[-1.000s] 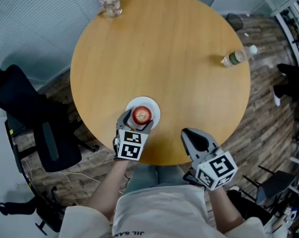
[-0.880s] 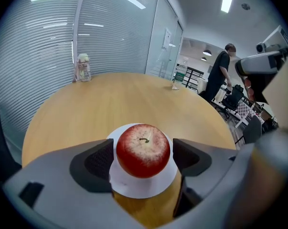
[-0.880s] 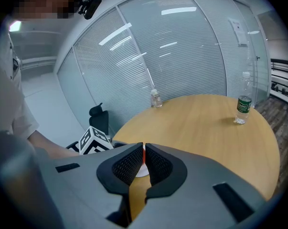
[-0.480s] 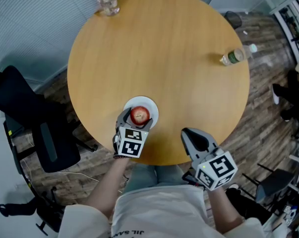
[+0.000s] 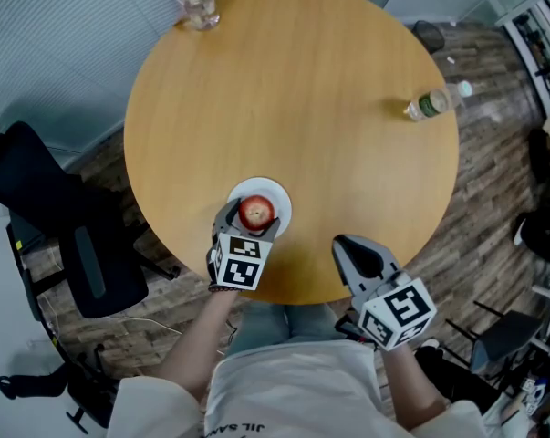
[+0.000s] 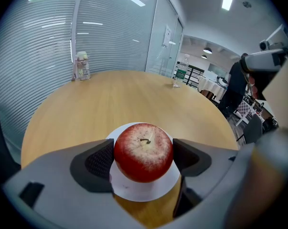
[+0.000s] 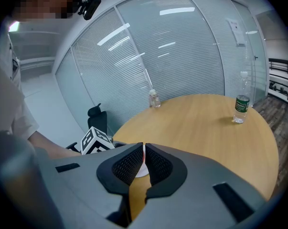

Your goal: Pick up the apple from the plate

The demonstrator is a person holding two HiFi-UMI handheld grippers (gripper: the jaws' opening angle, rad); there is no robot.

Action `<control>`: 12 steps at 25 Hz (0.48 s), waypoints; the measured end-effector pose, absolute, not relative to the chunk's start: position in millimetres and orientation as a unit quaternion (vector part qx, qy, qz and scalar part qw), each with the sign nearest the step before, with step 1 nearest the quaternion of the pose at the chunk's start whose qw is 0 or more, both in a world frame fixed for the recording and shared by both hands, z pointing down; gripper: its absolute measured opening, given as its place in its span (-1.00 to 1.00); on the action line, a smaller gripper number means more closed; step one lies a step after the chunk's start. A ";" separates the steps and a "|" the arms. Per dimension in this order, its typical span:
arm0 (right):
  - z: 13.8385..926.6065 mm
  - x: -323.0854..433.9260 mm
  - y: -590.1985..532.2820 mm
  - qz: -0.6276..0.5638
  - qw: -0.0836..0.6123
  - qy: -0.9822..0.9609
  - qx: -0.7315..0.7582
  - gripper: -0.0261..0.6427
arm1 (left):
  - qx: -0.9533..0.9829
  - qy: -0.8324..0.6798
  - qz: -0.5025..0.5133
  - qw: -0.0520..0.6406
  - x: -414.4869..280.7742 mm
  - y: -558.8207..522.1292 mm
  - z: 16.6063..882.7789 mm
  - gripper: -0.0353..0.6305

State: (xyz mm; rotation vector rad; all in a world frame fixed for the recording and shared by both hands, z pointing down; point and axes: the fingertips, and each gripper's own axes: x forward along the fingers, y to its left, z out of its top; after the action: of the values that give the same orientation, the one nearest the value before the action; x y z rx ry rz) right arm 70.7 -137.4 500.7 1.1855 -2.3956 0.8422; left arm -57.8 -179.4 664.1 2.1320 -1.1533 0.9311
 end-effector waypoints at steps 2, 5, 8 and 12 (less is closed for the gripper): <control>499.9 71.0 -137.3 0.295 0.168 -0.843 0.417 -0.82 | 0.790 -0.428 0.346 0.270 -58.2 -179.0 661.0 0.27; 497.7 70.9 -136.3 0.293 0.167 -0.844 0.417 -0.82 | 0.791 -0.427 0.345 0.269 -57.5 -177.4 656.6 0.27; 493.6 70.0 -136.5 0.288 0.163 -0.847 0.417 -0.82 | 0.793 -0.428 0.343 0.266 -57.7 -176.5 651.1 0.27; 487.2 68.7 -136.3 0.281 0.157 -0.850 0.417 -0.82 | 0.797 -0.429 0.335 0.260 -57.6 -174.1 637.8 0.27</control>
State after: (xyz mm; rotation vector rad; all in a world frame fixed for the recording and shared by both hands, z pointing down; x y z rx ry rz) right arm 68.7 -136.3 487.2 1.1928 -2.4335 0.8050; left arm -57.6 -174.1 637.8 2.1593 -1.1613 0.9084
